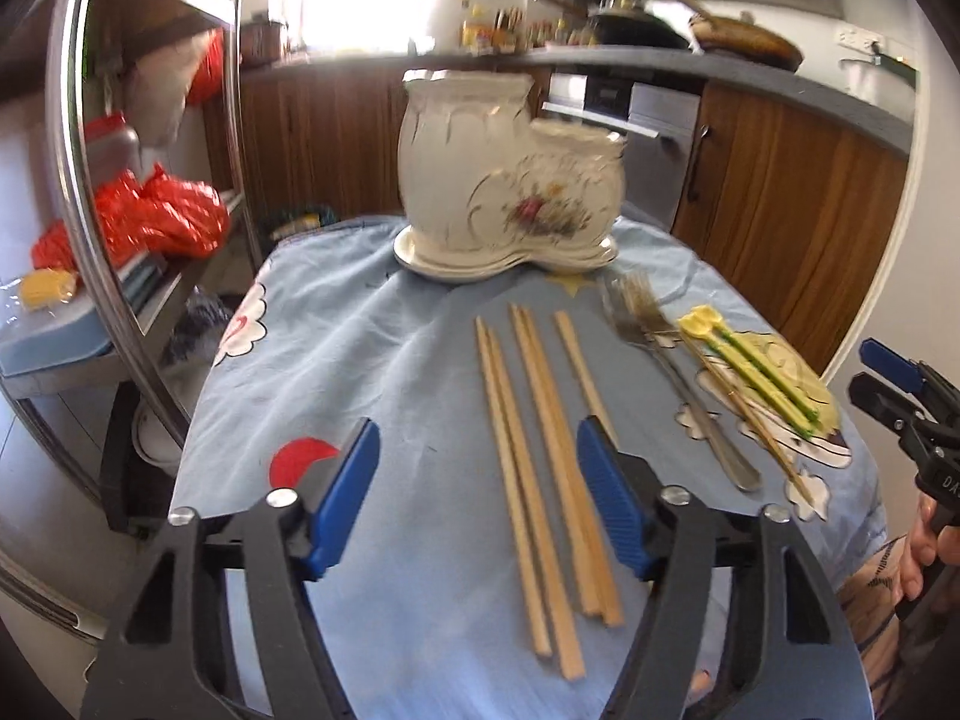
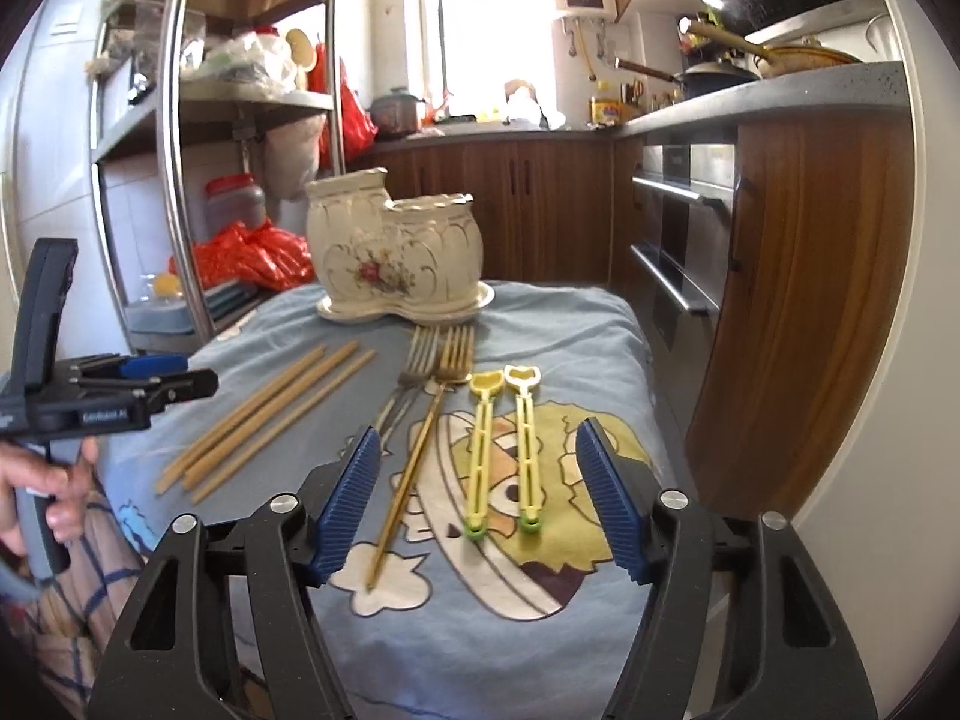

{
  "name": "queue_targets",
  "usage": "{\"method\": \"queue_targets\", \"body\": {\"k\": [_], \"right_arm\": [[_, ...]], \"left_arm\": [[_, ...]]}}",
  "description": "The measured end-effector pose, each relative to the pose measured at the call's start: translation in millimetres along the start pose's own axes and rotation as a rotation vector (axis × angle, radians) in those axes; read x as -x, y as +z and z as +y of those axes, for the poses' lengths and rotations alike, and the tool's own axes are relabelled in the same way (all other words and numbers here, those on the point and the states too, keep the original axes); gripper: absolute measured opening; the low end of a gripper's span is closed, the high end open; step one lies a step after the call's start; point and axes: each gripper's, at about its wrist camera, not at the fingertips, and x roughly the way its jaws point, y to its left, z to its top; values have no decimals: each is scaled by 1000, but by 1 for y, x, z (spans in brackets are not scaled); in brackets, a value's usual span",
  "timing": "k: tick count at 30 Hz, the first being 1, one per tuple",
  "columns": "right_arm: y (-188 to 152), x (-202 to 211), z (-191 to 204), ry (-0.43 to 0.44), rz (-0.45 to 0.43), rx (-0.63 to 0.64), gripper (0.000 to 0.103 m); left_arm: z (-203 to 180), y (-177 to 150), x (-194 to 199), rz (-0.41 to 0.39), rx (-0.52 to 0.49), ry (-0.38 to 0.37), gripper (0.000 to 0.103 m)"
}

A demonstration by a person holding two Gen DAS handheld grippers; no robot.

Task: Organize utensils
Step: 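Grasp a wooden chopstick with the left tool while the right tool grasps a yellow spoon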

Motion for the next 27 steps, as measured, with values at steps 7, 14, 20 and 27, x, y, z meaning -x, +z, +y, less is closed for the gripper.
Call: {"method": "queue_targets", "body": {"k": [7,14,20,27], "right_arm": [[14,-43,-29,11,180,2,45],[24,-87,-35,65,330,32,40],[28,-108,-30,74,404,66,38],[40,-123,-28,52,472,119,31]], "left_arm": [[9,13,-40,159,-23,-49,44],[8,19,-53,224,-73,-63,40],[6,24,-57,251,-106,-67,39],[3,33,-64,316,-170,-67,33]]}}
